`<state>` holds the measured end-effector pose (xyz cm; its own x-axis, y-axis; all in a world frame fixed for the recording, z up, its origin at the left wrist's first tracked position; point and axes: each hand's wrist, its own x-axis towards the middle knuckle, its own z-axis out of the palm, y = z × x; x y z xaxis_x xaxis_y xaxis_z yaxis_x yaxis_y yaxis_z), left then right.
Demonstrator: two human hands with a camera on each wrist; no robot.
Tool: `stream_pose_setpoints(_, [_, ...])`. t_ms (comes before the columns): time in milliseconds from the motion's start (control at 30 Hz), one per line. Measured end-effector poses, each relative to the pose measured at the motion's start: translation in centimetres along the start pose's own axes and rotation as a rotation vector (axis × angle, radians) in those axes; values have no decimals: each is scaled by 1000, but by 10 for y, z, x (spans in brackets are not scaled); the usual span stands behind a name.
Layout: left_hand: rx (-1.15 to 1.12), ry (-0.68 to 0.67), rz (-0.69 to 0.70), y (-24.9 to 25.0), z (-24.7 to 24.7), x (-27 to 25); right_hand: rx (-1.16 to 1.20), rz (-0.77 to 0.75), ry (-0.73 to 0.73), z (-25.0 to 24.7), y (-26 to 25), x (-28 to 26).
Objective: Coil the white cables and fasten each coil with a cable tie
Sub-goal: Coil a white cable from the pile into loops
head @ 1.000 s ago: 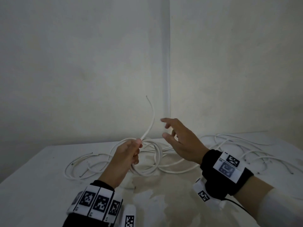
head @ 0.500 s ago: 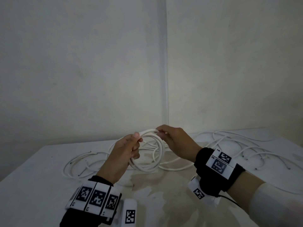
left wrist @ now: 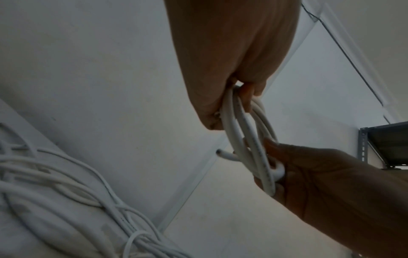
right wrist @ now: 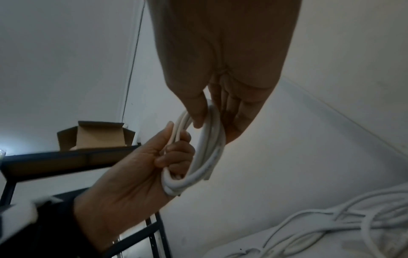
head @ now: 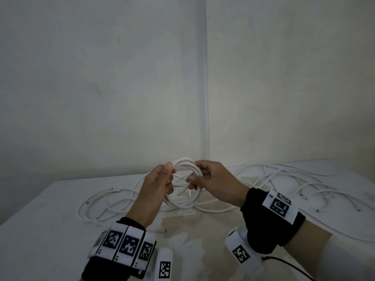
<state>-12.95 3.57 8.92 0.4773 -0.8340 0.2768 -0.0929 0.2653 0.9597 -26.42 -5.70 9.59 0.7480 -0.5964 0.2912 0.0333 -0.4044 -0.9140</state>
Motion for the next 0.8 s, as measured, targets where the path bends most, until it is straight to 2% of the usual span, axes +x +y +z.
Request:
stream_pose_setpoints(167, [76, -4, 41, 0, 2, -1, 7, 18, 18, 1, -4, -1])
stream_pose_setpoints(300, [107, 6, 45, -1, 0, 0, -19, 45, -39, -2, -9, -2])
stream_pose_setpoints(467, [156, 8, 73, 0, 1, -2, -199, 37, -110, -10, -16, -4])
stream_pose_setpoints(600, [232, 18, 113, 2, 0, -2, -179, 15, -138, -15, -24, -5])
stream_pose_setpoints(700, [328, 22, 180, 1, -1, -2, -268, -17, -115, -17, -26, -6])
stream_pose_setpoints(800, [543, 11, 275, -2, -4, -5, -335, -29, -91, -19, -25, -7])
